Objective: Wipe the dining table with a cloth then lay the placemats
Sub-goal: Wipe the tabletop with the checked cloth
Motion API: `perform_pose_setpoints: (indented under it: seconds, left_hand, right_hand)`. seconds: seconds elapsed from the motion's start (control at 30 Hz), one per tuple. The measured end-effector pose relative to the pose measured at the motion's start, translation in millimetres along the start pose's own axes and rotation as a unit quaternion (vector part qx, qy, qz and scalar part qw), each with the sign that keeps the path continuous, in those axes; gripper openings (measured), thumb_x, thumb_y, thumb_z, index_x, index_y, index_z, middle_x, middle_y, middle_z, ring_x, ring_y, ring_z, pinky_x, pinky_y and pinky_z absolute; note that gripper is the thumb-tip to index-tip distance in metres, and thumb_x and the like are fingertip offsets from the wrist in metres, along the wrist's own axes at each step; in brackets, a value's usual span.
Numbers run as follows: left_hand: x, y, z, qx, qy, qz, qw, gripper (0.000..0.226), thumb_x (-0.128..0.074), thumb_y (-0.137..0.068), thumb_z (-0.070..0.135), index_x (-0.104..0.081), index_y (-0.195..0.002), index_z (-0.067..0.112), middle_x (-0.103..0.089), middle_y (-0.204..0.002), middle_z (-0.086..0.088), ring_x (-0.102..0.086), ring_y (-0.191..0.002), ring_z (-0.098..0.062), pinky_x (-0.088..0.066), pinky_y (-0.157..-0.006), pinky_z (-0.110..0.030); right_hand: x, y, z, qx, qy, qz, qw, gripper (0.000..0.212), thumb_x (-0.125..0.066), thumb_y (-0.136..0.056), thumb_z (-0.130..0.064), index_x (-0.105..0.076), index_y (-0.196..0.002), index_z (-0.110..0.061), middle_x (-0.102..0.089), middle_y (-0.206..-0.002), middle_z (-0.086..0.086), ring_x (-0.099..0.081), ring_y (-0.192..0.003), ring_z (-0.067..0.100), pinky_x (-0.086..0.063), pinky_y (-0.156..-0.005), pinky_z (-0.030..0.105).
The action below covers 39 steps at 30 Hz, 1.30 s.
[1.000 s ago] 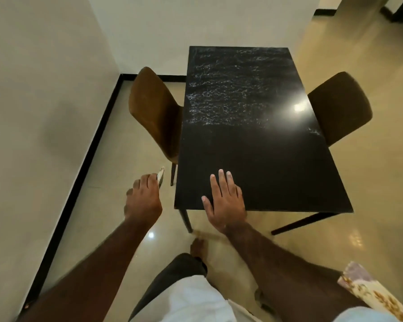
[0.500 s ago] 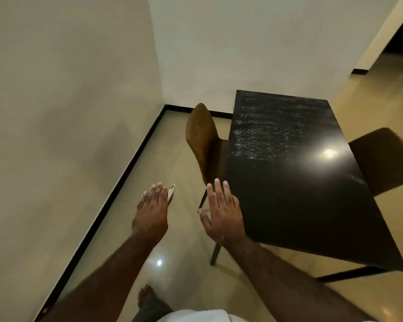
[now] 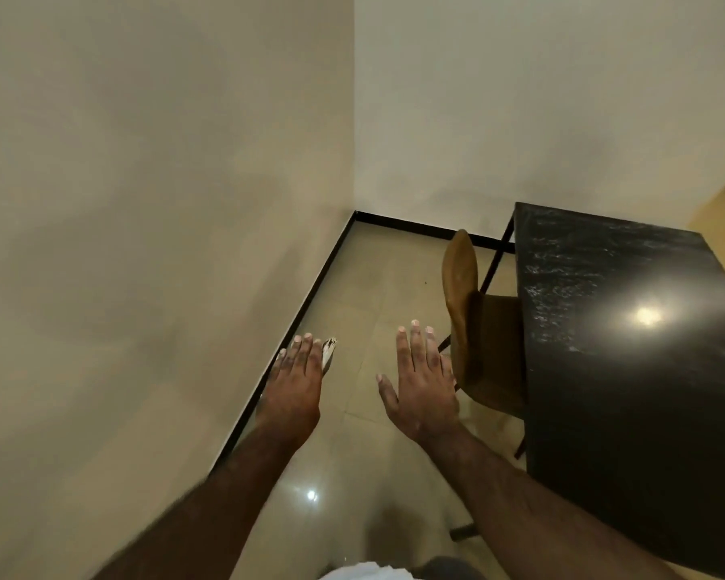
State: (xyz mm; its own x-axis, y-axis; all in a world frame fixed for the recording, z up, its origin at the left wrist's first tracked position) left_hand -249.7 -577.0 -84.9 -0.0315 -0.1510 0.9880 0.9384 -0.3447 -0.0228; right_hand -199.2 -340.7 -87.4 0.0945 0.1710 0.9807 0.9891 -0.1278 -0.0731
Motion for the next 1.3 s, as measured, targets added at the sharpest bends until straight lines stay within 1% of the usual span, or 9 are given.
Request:
perform_pose_setpoints:
  seconds: [0.5,0.57,0.67,0.8,0.9,1.03,1.13,1.2,1.3]
  left_hand:
    - [0,-166,-64,-0.019,0.056,0.0,0.998,0.093,-0.04,-0.099,-0.007,0.009,-0.176,0.01,0.01,-0.186,-0.013,0.009,-0.173,-0.029,0.021,-0.13,-0.035]
    - [4,-198,-66,-0.047,0.042,0.091,0.994,0.1,-0.066,-0.084,-0.009,-0.025,-0.174,0.0,-0.022,-0.182,-0.022,-0.026,-0.169,-0.036,0.021,-0.131,-0.03]
    - [23,-262,-58,-0.058,-0.03,0.043,0.997,0.091,-0.078,-0.041,-0.017,-0.077,-0.132,-0.007,-0.075,-0.138,-0.024,-0.077,-0.122,-0.04,0.002,-0.131,-0.028]
    - [33,-348,-53,-0.06,-0.044,0.058,0.996,0.069,-0.075,-0.054,-0.007,-0.079,-0.123,-0.01,-0.078,-0.129,-0.026,-0.08,-0.111,-0.045,0.004,-0.132,-0.023]
    - [33,-399,-43,-0.106,-0.048,0.062,0.991,0.07,-0.031,-0.072,0.004,-0.08,-0.12,-0.012,-0.079,-0.126,-0.027,-0.081,-0.107,-0.047,0.003,-0.132,-0.022]
    - [24,-485,-27,-0.158,-0.028,0.091,0.983,0.072,-0.027,-0.073,0.005,-0.08,-0.119,-0.013,-0.078,-0.126,-0.029,-0.08,-0.105,-0.051,-0.022,-0.133,-0.031]
    - [20,-548,-14,-0.187,-0.03,0.102,0.977,0.071,-0.027,-0.074,0.006,-0.078,-0.118,-0.015,-0.078,-0.124,-0.032,-0.079,-0.103,-0.054,0.0,-0.132,-0.022]
    - [14,-591,-7,-0.226,-0.041,0.118,0.966,0.07,-0.027,-0.074,0.006,-0.078,-0.116,-0.016,-0.078,-0.122,-0.033,-0.079,-0.102,-0.055,-0.012,-0.132,-0.026]
    - [9,-653,-5,-0.277,-0.04,0.098,0.955,0.066,-0.027,-0.079,0.003,-0.079,-0.114,-0.017,-0.078,-0.121,-0.033,-0.08,-0.1,-0.055,-0.05,-0.115,-0.044]
  right_hand:
    - [-47,-183,-16,-0.036,-0.002,0.006,0.999,0.095,-0.031,-0.107,-0.073,0.003,-0.18,-0.022,0.015,-0.188,0.006,0.01,-0.174,0.032,-0.017,-0.135,0.055]
    - [-52,-219,-12,-0.039,-0.009,-0.008,0.999,0.096,-0.025,-0.106,-0.075,0.014,-0.178,-0.026,0.025,-0.185,0.003,0.017,-0.173,0.031,-0.015,-0.139,0.056]
    - [-52,-283,1,-0.041,-0.023,-0.006,0.999,0.097,-0.024,-0.104,-0.075,0.023,-0.176,-0.029,0.035,-0.182,0.0,0.022,-0.172,0.03,-0.011,-0.139,0.054]
    - [-35,-361,15,-0.03,-0.022,-0.005,0.999,0.098,-0.037,-0.104,-0.071,0.005,-0.18,-0.026,0.019,-0.187,0.003,0.006,-0.173,0.034,-0.013,-0.133,0.056]
    - [-29,-400,24,-0.06,-0.021,0.013,0.998,0.1,-0.05,-0.1,-0.07,-0.017,-0.18,-0.02,-0.008,-0.188,0.008,-0.018,-0.171,0.036,-0.031,-0.126,0.057]
    - [-26,-458,50,-0.087,-0.016,0.048,0.995,0.099,-0.056,-0.097,-0.071,-0.031,-0.177,-0.019,-0.024,-0.185,0.01,-0.033,-0.166,0.037,-0.043,-0.121,0.055]
    - [-29,-495,70,-0.12,-0.002,0.066,0.991,0.096,-0.054,-0.099,-0.07,-0.028,-0.178,-0.02,-0.022,-0.186,0.008,-0.031,-0.167,0.036,-0.044,-0.122,0.055]
    - [-28,-524,82,-0.148,0.008,0.064,0.987,0.096,-0.056,-0.098,-0.069,-0.031,-0.177,-0.02,-0.026,-0.185,0.008,-0.035,-0.165,0.036,-0.048,-0.12,0.054]
    - [-26,-564,100,-0.196,0.025,0.069,0.978,0.098,-0.06,-0.094,-0.069,-0.036,-0.175,-0.019,-0.032,-0.183,0.009,-0.04,-0.163,0.036,-0.053,-0.116,0.052]
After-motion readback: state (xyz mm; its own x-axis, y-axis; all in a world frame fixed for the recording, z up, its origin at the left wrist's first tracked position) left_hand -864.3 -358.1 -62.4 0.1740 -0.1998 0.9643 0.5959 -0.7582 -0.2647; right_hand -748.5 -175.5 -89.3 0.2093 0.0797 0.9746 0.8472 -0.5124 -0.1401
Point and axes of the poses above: each hand's wrist, its own y-axis away from the middle knuckle, its own x-axis out of the back of the hand, z = x × y, the point moved 1 cm from there along -y, towards the middle knuckle
